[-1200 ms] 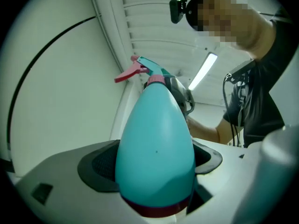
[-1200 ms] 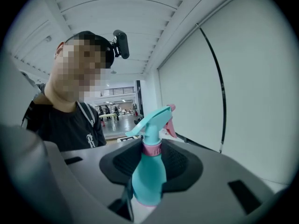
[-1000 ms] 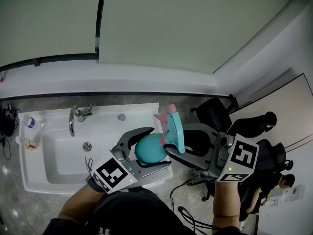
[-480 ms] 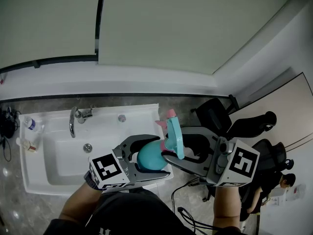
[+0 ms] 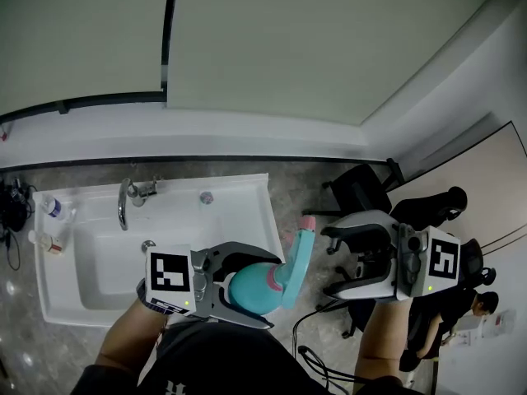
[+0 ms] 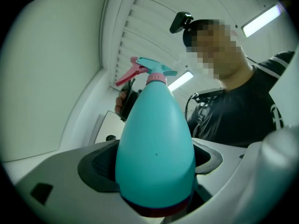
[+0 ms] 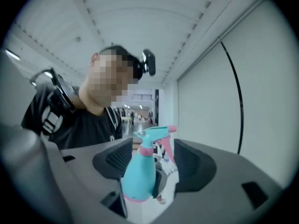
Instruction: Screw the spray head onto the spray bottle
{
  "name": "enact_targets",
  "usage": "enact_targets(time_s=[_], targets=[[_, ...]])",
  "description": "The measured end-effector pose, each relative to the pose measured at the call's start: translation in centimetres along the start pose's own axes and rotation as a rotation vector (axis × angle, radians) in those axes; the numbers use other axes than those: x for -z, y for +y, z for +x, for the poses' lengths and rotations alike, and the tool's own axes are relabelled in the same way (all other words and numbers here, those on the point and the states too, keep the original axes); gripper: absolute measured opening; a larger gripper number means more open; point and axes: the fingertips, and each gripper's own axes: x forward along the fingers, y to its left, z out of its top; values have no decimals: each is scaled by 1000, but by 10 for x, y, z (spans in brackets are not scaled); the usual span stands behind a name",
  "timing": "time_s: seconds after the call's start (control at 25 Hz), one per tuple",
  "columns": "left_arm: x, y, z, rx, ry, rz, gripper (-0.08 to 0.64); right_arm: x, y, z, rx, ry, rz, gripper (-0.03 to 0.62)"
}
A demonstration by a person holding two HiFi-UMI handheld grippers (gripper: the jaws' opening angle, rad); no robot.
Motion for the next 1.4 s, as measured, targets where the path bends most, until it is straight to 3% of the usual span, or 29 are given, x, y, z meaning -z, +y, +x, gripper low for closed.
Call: enact_targets(time_s=[0.08, 0.16, 0.36, 0.52, 0.64, 0.76, 0.84, 1.04, 1.2, 1.4], targets=[[-3, -11, 3, 78, -33, -14, 428, -12, -1, -7, -106, -135, 27, 318], [-1, -21, 5, 143, -41, -30, 428, -14, 4, 5, -229, -190, 30, 368], [14, -30, 11, 201, 25, -68, 428, -5, 25, 50, -464, -149, -13, 370], [11, -25, 17, 211, 6, -97, 428, -5, 34, 58, -520, -122, -37, 370], [8, -22, 17, 214, -28, -114, 428, -4, 31, 59, -506, -119, -23, 358], [3, -16, 14, 198, -54, -134, 428, -7, 25, 57, -476, -130, -5, 186], [0, -9, 11, 165, -65, -131, 428, -7, 21, 57, -439, -131, 1, 126], [5, 7, 7, 53, -48, -92, 428, -1, 9, 60, -319, -94, 8, 115], [9, 22, -1, -55, -27, -65, 428, 3, -5, 66, -169, -54, 0, 112], [14, 42, -12, -239, 83, 33, 428, 10, -20, 66, 14, -12, -4, 110]])
